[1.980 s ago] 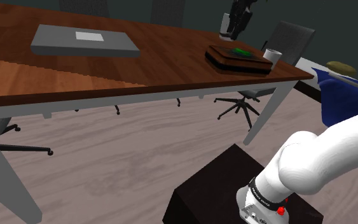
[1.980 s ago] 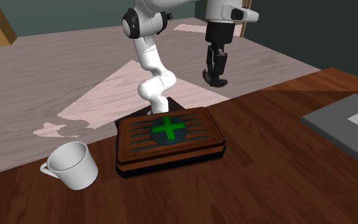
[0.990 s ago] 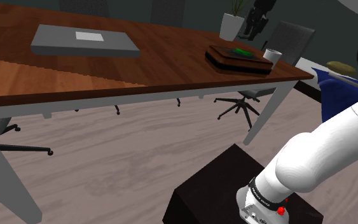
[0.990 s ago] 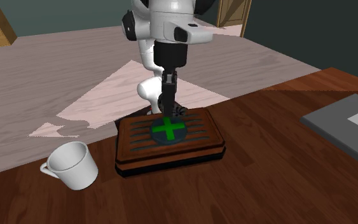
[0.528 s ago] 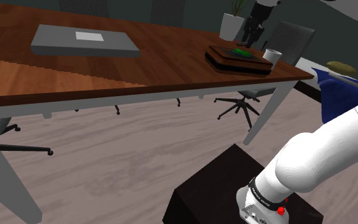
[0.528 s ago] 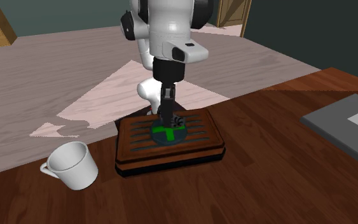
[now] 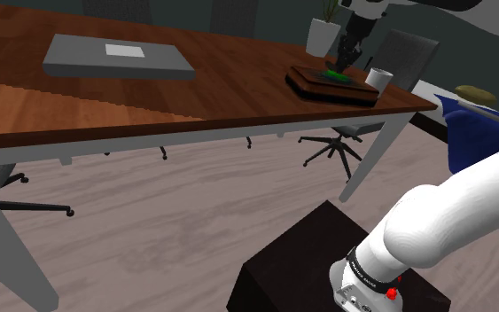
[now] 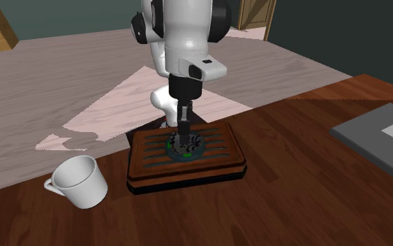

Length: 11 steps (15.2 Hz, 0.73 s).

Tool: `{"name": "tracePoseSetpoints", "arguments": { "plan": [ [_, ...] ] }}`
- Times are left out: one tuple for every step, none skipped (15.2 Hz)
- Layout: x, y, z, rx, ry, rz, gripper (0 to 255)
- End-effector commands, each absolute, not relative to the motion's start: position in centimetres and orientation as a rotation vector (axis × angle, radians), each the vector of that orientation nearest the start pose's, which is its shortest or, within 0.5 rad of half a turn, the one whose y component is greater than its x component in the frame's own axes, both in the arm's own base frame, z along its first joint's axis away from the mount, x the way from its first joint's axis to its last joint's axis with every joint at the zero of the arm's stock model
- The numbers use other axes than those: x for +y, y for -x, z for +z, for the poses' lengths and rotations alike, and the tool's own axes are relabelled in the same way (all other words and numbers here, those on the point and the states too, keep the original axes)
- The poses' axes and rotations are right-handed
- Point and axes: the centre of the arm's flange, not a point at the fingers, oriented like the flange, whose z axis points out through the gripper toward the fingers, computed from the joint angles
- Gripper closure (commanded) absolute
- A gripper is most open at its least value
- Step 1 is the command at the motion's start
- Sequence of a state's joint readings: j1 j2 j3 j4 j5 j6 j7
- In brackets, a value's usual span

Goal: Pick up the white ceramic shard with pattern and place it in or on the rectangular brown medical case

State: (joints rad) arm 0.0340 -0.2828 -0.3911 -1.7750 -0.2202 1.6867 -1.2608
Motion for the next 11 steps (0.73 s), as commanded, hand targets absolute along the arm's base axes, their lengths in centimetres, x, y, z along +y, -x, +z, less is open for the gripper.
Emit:
{"name": "tracePoseSetpoints", "arguments": {
  "plan": [
    [-21.6, -43.5, 66.7, -1.476, 2.993, -0.050, 255],
    [-21.6, -43.5, 66.7, -1.476, 2.993, -0.050, 255],
    [-21.6, -43.5, 66.7, -1.476, 2.993, -0.050, 255],
    [-21.6, -43.5, 66.7, -1.476, 2.993, -0.050, 255],
    [-21.6, -43.5, 66.7, -1.476, 2.993, -0.050, 0],
    [-21.6, -43.5, 66.8, -1.476, 2.992, -0.050, 0],
    [-21.5, -43.5, 66.8, -1.477, 2.992, -0.050, 0],
    [-21.5, -43.6, 66.8, -1.477, 2.992, -0.050, 0],
    [-21.5, -43.6, 66.8, -1.477, 2.992, -0.050, 0],
    [-21.6, -43.5, 66.7, -1.477, 2.993, -0.050, 0],
    [-21.3, -43.4, 68.0, -1.477, 2.993, -0.050, 0]
  ]
}}
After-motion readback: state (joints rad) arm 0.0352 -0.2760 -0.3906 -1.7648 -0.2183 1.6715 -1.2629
